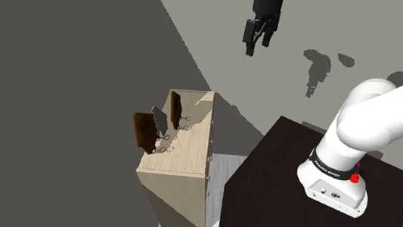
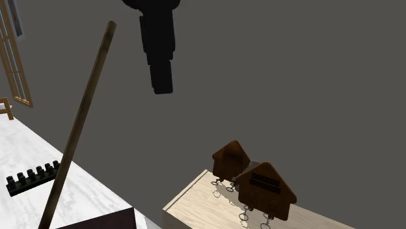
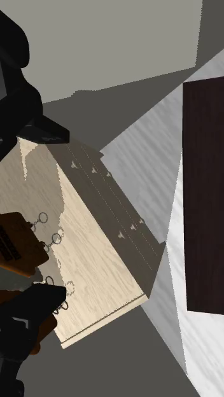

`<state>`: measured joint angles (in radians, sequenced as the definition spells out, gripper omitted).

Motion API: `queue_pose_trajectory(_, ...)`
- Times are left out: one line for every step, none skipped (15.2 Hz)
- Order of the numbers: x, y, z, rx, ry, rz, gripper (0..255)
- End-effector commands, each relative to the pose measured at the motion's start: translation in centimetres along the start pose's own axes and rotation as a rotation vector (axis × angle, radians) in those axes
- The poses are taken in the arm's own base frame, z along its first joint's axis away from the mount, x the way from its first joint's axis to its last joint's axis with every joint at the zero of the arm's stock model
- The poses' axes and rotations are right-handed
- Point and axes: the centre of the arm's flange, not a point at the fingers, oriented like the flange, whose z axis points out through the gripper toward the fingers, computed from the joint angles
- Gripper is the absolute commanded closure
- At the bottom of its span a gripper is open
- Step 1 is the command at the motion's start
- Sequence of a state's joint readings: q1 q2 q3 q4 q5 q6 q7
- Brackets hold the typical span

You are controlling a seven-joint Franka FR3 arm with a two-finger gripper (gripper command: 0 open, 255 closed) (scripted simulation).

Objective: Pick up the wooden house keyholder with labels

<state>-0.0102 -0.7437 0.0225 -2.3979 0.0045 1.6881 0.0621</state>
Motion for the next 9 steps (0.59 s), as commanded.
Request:
queue_pose_trajectory(0.0,0.0,0.0,0.000,0.000,0.000,0)
queue_pose_trajectory(0.7,-0.6,1.0,0.003,-0.003,0.005,0)
queue_pose_trajectory(1.3,-1.1,2.0,0.006,-0.006,0.010,0)
queue_pose_trajectory(2.0,-1.7,3.0,0.008,-0.009,0.015,0)
queue_pose_trajectory(2.7,-2.3,4.0,0.011,-0.012,0.020,0)
queue_pose_trajectory(3.3,-2.8,5.0,0.014,-0.015,0.024,0)
queue_pose_trajectory(4.0,-3.4,6.0,0.017,-0.018,0.029,0)
queue_pose_trajectory(4.6,-3.9,7.0,0.020,-0.021,0.034,0)
queue_pose_trajectory(5.3,-4.5,8.0,0.023,-0.024,0.039,0)
